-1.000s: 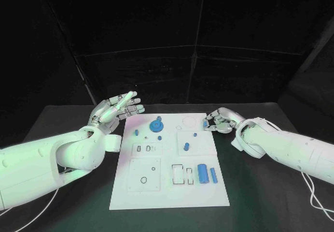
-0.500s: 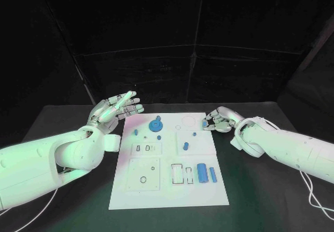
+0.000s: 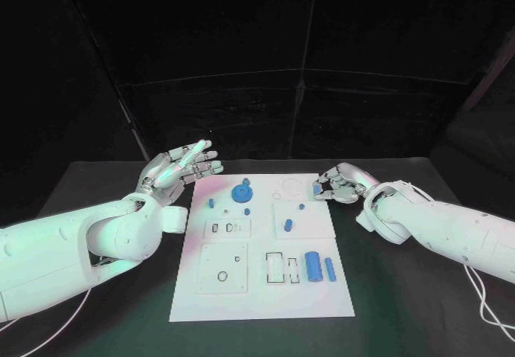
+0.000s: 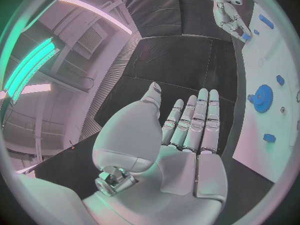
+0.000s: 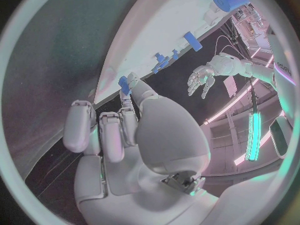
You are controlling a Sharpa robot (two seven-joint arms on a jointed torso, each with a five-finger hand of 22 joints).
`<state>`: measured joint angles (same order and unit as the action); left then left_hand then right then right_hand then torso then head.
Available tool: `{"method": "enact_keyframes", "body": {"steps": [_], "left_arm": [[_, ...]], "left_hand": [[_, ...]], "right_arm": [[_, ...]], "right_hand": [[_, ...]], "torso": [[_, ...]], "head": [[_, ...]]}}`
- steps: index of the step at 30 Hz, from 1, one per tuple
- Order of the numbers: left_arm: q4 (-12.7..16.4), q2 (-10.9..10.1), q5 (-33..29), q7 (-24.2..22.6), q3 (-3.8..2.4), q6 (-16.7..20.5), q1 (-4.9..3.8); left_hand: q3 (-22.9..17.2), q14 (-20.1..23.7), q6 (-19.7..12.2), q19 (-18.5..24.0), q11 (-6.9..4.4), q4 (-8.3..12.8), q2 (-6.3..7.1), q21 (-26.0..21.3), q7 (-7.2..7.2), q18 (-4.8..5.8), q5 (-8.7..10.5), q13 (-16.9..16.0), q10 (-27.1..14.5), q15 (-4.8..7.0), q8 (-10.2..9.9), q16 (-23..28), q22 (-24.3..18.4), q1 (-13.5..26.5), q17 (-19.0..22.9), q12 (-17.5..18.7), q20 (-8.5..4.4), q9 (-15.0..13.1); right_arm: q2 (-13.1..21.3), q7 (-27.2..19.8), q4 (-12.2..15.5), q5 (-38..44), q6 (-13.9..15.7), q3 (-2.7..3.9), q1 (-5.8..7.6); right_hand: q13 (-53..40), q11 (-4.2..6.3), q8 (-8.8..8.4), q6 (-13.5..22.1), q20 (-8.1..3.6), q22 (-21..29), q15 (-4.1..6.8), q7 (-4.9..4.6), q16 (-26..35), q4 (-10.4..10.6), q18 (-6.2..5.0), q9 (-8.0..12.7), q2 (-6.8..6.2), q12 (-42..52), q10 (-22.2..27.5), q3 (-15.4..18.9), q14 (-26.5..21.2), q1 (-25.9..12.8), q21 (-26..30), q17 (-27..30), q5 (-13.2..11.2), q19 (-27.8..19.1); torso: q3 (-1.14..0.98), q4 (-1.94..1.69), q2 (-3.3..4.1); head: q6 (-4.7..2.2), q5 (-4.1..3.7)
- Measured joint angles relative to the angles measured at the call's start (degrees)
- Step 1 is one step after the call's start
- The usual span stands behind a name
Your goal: Assemble the parts on the task board
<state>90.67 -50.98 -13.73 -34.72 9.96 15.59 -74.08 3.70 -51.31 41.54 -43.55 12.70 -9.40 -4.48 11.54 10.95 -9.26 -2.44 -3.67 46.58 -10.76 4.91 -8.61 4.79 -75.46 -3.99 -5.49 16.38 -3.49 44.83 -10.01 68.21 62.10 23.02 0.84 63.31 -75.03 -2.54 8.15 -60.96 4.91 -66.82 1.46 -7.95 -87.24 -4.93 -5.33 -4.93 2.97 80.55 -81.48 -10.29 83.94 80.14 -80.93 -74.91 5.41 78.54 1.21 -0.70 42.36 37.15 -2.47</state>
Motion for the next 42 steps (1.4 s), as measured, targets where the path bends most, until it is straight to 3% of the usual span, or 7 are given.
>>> {"method": "enact_keyframes", "body": {"steps": [4,9,15,19,29,35,42], "left_arm": [[0.1,-0.1,0.0,0.0,0.00,0.0,0.00],[0.1,-0.2,0.0,0.1,0.00,0.0,-0.02],[0.0,0.0,0.0,0.1,0.00,0.0,-0.12],[-0.4,0.3,0.0,0.1,0.00,0.0,-0.18],[-1.5,1.2,0.0,0.1,0.00,0.0,-0.41],[-1.6,1.2,0.0,0.1,0.00,0.0,-0.61],[-1.7,1.3,0.0,0.1,-0.01,0.0,-0.70]], "left_hand": [[0.0,0.0,0.0,0.0,0.00,0.0,0.00,0.0,0.00,0.00,0.00,0.0,0.0,0.00,0.0,0.0,0.0,0.0,0.0,0.0,0.00,0.0],[0.0,0.0,0.0,0.0,0.00,0.0,0.00,0.0,-0.01,-0.01,0.00,0.0,0.0,0.00,0.0,0.0,0.0,0.0,0.0,0.0,0.00,0.0],[-0.2,0.0,0.0,0.0,0.00,0.2,-0.23,-0.2,-0.01,0.00,0.00,0.0,0.0,0.00,0.0,0.0,0.0,-0.2,0.0,0.0,0.00,0.0],[-0.2,0.0,0.0,0.0,0.00,0.2,-0.23,-0.2,-0.01,0.00,0.00,0.0,0.0,0.00,0.0,0.0,0.0,-0.2,0.0,0.0,0.00,0.0],[-0.2,0.0,0.0,0.0,0.00,0.2,-0.23,-0.2,-0.01,0.00,0.00,0.0,0.0,0.00,0.0,0.0,0.0,-0.2,0.0,0.0,0.00,0.0],[0.0,0.0,0.0,0.0,0.20,0.3,-0.23,-0.2,-0.01,0.00,0.00,0.0,0.2,0.00,0.0,0.0,0.0,-0.2,0.0,0.0,0.00,0.0],[0.0,0.0,0.0,0.0,0.20,0.3,-0.23,-0.2,-0.01,0.00,0.00,0.0,0.2,0.00,0.0,0.0,0.0,-0.2,0.0,0.0,0.00,0.0]], "right_arm": [[1.1,0.4,2.6,-0.5,0.6,0.03,0.26],[1.6,2.5,7.7,-0.9,1.5,0.17,1.72],[0.1,9.0,13.4,0.4,2.8,0.18,4.17],[-2.4,13.7,15.8,2.3,3.1,0.23,5.10],[-10.7,22.0,15.0,8.2,1.5,0.04,5.52],[-13.8,24.8,14.2,11.9,-0.9,-1.40,4.88],[-15.8,27.4,14.2,15.7,-3.3,-1.98,3.54]], "right_hand": [[0.0,0.00,0.00,0.0,0.00,0.0,0.00,0.00,0.0,-0.1,0.00,0.0,0.00,0.0,0.0,-0.1,0.0,0.0,0.0,0.0,0.3,0.0],[0.0,0.00,0.00,0.0,0.00,0.0,0.00,0.00,0.0,-0.2,0.00,0.0,0.16,0.0,0.0,-0.2,0.0,-0.2,0.0,0.0,0.3,0.0],[0.0,-0.01,0.00,0.0,0.00,0.1,-0.01,0.02,0.0,-0.1,0.00,0.0,0.35,0.0,0.0,-0.2,0.0,-0.7,0.0,0.0,0.3,0.0],[0.0,-0.01,0.00,0.1,0.00,0.1,-0.01,0.05,0.0,-0.1,0.00,0.0,0.28,0.0,0.0,-0.2,0.0,-0.8,0.0,0.0,0.3,0.0],[0.0,-0.01,-0.01,0.1,0.01,0.1,-0.01,0.08,0.0,0.2,0.00,0.0,-0.16,0.0,0.0,-0.5,0.0,-1.7,0.0,0.0,0.6,0.0],[0.0,-0.01,-0.03,0.2,0.01,0.1,-0.01,0.16,0.0,0.0,0.00,0.0,-0.09,0.0,0.0,-0.6,0.0,-1.8,0.0,0.0,0.6,0.0],[0.0,-0.01,-0.20,0.2,0.01,-0.1,-0.01,0.17,0.0,0.1,0.00,0.0,-0.17,0.0,0.0,-0.7,0.0,-2.4,0.0,0.0,0.9,0.0]], "torso": [[0.08,-0.02,-0.05],[0.14,-0.07,-0.05],[0.21,-0.16,-0.10],[0.47,-0.33,-0.25],[0.90,-0.85,-0.52],[0.99,-0.90,-0.60],[0.93,-0.97,-0.60]], "head": [[-0.10,0.03],[-0.34,0.08],[-0.35,0.49],[-0.08,0.93],[0.30,2.23],[0.42,3.00],[0.32,3.55]]}}
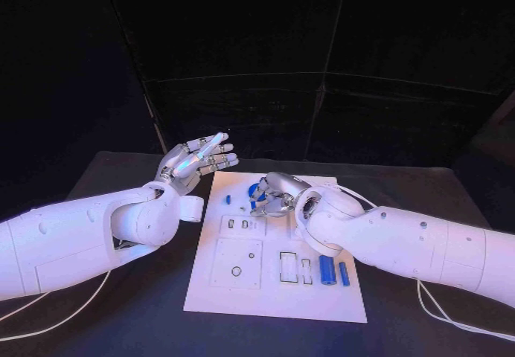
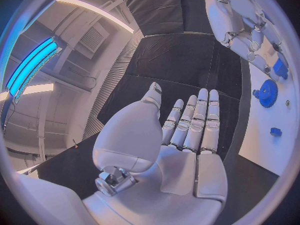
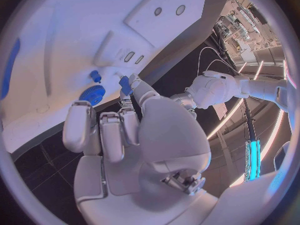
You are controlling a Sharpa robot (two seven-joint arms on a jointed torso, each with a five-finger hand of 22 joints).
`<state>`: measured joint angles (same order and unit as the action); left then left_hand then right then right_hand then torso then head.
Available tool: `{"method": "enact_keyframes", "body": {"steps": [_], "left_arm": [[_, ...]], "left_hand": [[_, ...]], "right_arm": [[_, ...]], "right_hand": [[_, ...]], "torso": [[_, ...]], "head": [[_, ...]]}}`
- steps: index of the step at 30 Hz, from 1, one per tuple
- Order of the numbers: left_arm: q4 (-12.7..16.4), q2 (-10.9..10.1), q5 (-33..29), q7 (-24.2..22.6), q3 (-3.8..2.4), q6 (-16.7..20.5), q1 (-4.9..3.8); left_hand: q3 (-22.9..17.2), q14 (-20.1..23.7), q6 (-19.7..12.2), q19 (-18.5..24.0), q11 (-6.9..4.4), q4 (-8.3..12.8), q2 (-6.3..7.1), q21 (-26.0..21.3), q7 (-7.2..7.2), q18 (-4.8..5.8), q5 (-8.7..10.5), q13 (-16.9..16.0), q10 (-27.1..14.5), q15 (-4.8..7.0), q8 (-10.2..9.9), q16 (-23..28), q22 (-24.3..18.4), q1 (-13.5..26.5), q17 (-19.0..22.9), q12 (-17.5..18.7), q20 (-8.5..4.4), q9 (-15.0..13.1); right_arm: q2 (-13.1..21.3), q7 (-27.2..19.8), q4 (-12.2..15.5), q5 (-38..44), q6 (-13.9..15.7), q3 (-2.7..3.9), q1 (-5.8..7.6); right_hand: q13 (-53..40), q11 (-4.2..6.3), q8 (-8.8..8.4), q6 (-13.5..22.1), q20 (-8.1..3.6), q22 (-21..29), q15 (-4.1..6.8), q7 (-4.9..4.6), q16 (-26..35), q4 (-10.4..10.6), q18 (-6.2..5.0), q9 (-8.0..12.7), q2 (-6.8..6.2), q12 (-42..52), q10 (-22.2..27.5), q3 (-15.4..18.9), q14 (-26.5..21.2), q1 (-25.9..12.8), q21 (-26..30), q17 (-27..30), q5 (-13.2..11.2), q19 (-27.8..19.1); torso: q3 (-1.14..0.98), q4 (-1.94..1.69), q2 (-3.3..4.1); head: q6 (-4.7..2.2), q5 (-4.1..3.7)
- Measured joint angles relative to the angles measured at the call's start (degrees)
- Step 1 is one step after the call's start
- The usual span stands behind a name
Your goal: Assemble the parts on the task board
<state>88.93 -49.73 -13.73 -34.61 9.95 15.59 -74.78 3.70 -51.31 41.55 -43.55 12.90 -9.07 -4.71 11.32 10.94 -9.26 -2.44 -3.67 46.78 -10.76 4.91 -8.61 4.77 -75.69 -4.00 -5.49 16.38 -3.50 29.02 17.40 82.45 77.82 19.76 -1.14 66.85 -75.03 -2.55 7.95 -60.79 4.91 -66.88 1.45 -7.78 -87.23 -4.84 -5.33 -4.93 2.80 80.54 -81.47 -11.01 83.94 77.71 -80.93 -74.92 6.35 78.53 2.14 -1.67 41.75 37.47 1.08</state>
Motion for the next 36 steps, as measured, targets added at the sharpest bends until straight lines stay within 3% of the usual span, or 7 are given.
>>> {"method": "enact_keyframes", "body": {"steps": [13,36], "left_arm": [[-0.1,0.0,0.0,0.0,0.00,0.0,-0.04],[-0.6,0.3,0.0,0.0,0.00,0.0,-0.05]], "left_hand": [[0.0,0.0,0.0,0.0,0.00,0.0,0.00,0.0,0.00,0.00,0.00,0.0,0.0,0.00,0.0,0.0,-0.1,0.0,0.0,0.0,0.00,0.0],[0.0,0.0,0.0,0.0,0.00,0.0,0.00,0.0,0.00,0.00,0.00,0.0,0.0,0.00,-0.2,0.0,0.0,0.0,0.0,0.2,0.00,0.0]], "right_arm": [[-0.8,2.2,1.2,4.3,-1.6,-0.40,-1.78],[-1.1,2.7,0.6,5.6,-2.1,-0.33,-2.55]], "right_hand": [[0.0,0.00,-0.32,0.1,0.00,0.0,0.00,0.10,0.0,0.0,0.00,-0.1,-0.08,0.0,0.0,-0.1,0.0,-0.2,0.0,0.0,0.0,0.0],[0.0,0.00,-0.16,0.3,0.00,0.0,0.00,0.35,0.0,-0.1,0.00,-0.8,-0.69,0.0,0.0,-0.2,0.0,-0.8,0.0,0.0,0.3,0.0]], "torso": [[-0.14,0.16,0.03],[-0.12,0.09,0.03]], "head": [[0.57,0.39],[1.24,0.32]]}}
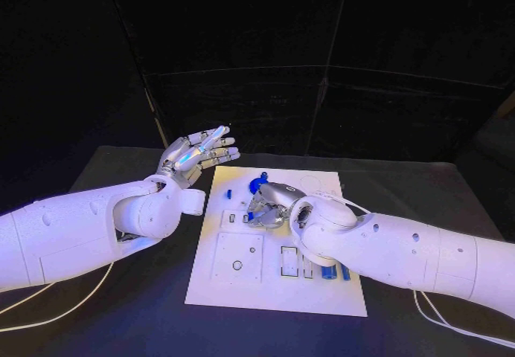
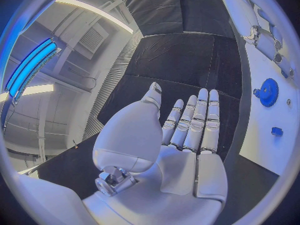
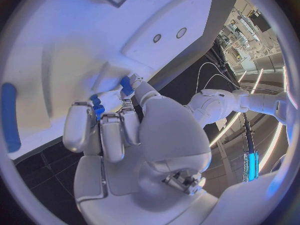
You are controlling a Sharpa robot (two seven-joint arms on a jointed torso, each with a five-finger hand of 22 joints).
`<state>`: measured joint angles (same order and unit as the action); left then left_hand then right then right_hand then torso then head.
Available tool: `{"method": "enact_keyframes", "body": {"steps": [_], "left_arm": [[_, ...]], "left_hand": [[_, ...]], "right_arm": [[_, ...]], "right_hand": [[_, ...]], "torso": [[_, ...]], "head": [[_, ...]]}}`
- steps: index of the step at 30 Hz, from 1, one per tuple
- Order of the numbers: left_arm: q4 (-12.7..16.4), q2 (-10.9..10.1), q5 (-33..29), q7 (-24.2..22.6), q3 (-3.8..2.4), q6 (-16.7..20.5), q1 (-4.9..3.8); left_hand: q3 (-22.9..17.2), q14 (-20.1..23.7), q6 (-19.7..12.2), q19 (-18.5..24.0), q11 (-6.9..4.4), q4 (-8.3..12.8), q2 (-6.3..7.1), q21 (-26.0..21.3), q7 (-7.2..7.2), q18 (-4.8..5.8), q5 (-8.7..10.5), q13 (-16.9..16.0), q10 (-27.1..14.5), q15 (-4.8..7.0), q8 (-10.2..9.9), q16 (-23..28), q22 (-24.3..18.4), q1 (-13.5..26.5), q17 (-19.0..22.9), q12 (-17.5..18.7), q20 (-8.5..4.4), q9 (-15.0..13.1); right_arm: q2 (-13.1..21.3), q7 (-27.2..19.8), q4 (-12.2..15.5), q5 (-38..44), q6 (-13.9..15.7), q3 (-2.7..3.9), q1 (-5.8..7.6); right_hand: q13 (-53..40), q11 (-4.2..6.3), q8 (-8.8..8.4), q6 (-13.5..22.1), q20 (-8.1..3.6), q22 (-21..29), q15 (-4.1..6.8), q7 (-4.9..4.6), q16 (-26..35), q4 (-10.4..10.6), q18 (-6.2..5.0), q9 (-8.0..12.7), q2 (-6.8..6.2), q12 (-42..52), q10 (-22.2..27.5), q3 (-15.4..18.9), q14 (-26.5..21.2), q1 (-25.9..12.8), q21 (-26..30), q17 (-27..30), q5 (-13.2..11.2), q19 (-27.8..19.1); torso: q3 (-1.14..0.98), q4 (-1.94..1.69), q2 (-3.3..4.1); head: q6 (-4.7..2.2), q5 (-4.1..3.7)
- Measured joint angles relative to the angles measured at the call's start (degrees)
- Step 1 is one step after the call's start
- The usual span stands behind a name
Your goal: Assemble the parts on the task board
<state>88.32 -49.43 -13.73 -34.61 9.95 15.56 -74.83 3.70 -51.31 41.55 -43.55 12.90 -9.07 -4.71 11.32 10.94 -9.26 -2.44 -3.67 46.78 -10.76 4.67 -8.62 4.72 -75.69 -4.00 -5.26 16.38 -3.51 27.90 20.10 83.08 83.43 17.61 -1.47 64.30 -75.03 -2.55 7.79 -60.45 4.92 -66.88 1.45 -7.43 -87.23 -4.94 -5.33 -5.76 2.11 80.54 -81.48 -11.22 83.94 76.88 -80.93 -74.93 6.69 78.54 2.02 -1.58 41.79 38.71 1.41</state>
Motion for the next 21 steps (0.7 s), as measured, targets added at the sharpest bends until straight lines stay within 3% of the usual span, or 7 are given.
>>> {"method": "enact_keyframes", "body": {"steps": [21], "left_arm": [[-0.3,0.1,0.0,0.0,0.00,-0.1,0.01]], "left_hand": [[0.0,0.0,0.0,0.0,0.00,0.0,0.00,0.0,0.00,0.01,0.00,0.0,0.0,0.00,0.0,0.0,0.0,0.0,0.0,0.0,0.00,0.0]], "right_arm": [[-0.2,-1.2,-1.1,-0.6,0.0,0.14,-0.21]], "right_hand": [[0.0,0.00,-0.28,0.2,0.00,0.0,0.00,0.21,0.0,-0.2,0.00,0.3,-0.23,0.0,0.0,-0.2,0.0,-0.2,0.0,0.0,0.0,0.0]], "torso": [[-0.02,0.08,-0.02]], "head": [[0.44,0.09]]}}
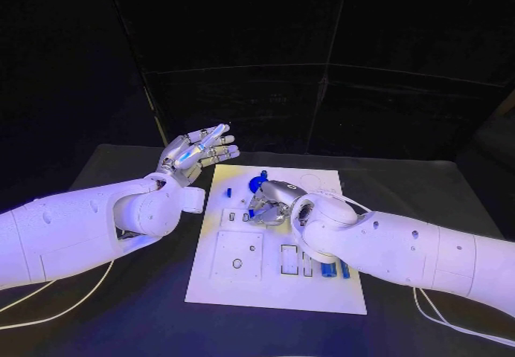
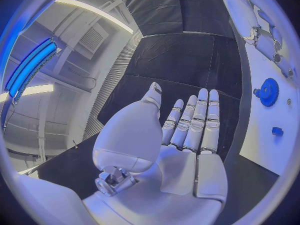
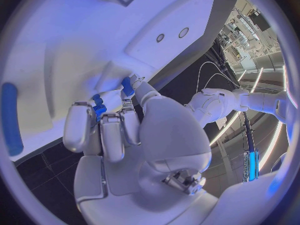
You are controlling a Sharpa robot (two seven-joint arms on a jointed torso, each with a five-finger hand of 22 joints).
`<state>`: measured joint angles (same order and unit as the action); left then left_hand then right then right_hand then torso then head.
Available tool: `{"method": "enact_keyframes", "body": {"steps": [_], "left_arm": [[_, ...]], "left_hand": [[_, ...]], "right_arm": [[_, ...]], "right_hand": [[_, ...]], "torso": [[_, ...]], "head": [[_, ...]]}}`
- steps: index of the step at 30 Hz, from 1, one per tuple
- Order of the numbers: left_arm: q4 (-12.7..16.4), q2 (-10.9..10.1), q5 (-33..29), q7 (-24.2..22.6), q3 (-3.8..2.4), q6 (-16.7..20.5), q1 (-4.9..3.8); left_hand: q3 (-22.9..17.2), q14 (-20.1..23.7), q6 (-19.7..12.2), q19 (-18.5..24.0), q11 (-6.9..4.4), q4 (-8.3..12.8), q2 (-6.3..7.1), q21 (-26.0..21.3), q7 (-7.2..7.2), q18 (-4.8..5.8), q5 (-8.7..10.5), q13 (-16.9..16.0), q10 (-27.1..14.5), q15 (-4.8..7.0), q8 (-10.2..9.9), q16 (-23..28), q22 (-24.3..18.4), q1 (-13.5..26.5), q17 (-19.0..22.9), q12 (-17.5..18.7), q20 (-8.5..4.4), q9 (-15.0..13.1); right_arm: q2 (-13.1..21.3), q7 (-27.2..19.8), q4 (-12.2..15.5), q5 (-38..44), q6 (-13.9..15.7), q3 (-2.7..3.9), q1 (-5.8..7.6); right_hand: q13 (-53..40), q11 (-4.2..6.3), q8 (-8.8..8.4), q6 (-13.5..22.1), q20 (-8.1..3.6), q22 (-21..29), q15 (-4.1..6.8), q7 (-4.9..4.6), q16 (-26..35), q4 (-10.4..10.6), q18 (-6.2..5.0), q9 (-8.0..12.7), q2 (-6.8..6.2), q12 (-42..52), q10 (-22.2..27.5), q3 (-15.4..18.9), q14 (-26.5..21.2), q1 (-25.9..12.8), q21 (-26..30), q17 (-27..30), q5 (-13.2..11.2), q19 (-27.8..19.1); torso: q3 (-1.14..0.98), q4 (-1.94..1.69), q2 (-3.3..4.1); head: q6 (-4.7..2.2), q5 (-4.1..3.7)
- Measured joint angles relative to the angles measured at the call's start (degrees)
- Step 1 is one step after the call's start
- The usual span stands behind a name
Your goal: Assemble the parts on the task board
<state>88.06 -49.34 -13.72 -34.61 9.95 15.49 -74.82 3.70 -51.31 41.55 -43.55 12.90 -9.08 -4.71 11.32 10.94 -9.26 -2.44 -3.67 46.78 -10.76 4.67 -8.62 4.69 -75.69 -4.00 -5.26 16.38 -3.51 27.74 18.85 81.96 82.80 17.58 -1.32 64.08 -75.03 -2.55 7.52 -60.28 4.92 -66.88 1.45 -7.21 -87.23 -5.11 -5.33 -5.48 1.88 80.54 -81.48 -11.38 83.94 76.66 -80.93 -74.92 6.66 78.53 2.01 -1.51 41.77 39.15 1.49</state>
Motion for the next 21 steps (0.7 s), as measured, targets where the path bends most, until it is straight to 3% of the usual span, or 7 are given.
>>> {"method": "enact_keyframes", "body": {"steps": [21], "left_arm": [[-0.1,0.1,0.0,0.0,0.00,-0.1,0.01]], "left_hand": [[0.0,0.0,0.0,0.0,0.00,0.0,0.00,0.0,0.00,0.00,0.00,0.0,0.0,0.00,0.0,0.0,0.0,0.0,0.0,0.0,0.00,0.0]], "right_arm": [[0.1,0.2,0.3,0.6,-2.5,0.10,0.01]], "right_hand": [[0.0,-0.72,-0.88,1.2,0.00,0.2,0.00,-0.93,0.0,-0.3,0.01,0.3,-1.86,-1.0,0.7,-0.3,0.0,-1.6,0.0,0.0,0.0,0.0]], "torso": [[0.04,-0.05,-0.01]], "head": [[0.54,0.14]]}}
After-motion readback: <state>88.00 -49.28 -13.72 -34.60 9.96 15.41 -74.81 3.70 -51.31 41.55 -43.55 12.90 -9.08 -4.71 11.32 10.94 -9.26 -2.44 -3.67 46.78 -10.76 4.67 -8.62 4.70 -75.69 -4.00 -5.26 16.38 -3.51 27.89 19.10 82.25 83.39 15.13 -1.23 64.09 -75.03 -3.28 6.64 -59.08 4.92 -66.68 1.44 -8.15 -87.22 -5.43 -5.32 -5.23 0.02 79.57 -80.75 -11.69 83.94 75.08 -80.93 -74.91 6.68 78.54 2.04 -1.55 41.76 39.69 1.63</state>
